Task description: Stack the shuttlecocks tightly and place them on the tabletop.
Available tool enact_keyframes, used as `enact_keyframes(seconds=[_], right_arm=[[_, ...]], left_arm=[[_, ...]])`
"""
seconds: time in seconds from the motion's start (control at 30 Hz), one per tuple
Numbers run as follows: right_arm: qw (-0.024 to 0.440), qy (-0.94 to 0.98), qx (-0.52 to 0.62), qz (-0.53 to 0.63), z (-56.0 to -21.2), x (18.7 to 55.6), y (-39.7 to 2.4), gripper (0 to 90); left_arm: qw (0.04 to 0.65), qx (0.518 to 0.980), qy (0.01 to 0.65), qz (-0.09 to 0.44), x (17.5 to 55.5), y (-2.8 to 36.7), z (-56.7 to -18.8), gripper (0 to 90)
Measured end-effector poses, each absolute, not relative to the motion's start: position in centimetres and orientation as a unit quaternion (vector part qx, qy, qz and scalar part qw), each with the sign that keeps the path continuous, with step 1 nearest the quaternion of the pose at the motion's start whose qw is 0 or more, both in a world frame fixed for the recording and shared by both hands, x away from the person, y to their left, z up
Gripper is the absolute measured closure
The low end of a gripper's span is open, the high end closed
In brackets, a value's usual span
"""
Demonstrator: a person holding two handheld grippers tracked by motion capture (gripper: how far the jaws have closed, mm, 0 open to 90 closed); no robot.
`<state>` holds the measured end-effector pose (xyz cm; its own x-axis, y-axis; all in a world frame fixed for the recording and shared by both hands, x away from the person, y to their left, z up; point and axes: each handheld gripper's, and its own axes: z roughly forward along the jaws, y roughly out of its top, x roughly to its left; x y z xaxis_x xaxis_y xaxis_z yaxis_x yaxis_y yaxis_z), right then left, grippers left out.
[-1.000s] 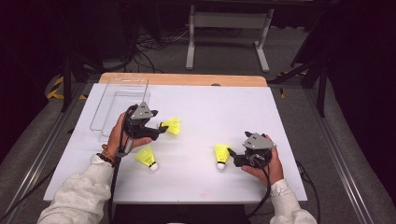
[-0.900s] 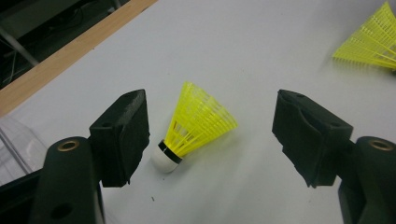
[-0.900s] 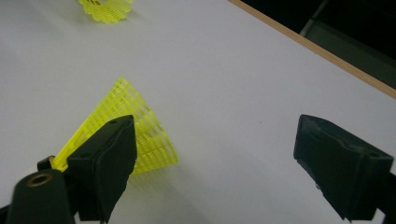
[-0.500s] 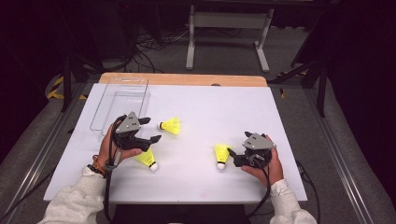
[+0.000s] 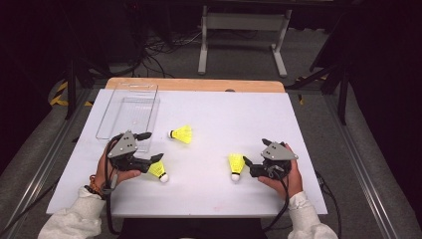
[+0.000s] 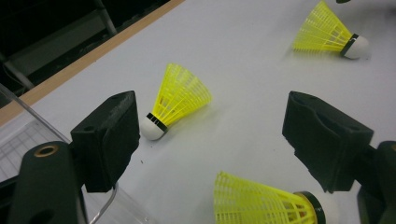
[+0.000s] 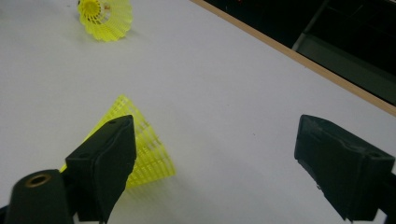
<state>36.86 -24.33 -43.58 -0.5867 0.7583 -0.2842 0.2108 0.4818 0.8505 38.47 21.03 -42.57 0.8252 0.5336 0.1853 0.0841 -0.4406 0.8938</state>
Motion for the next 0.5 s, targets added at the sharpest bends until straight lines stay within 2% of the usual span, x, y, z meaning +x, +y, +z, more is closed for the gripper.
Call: enact_keyframes(seconds=[0.3,0.5], right_arm=[[0.339,0.790,0.308,0.408,-43.5,36.9,-24.4,12.8],[0.337,0.793,0.305,0.406,-43.6,36.9,-24.3,12.8]], left_arm=[[0.496,0.820,0.192,0.212,37.3,23.0,-43.5,17.3],[0.491,0.828,0.205,0.175,37.1,23.7,-45.3,16.4]])
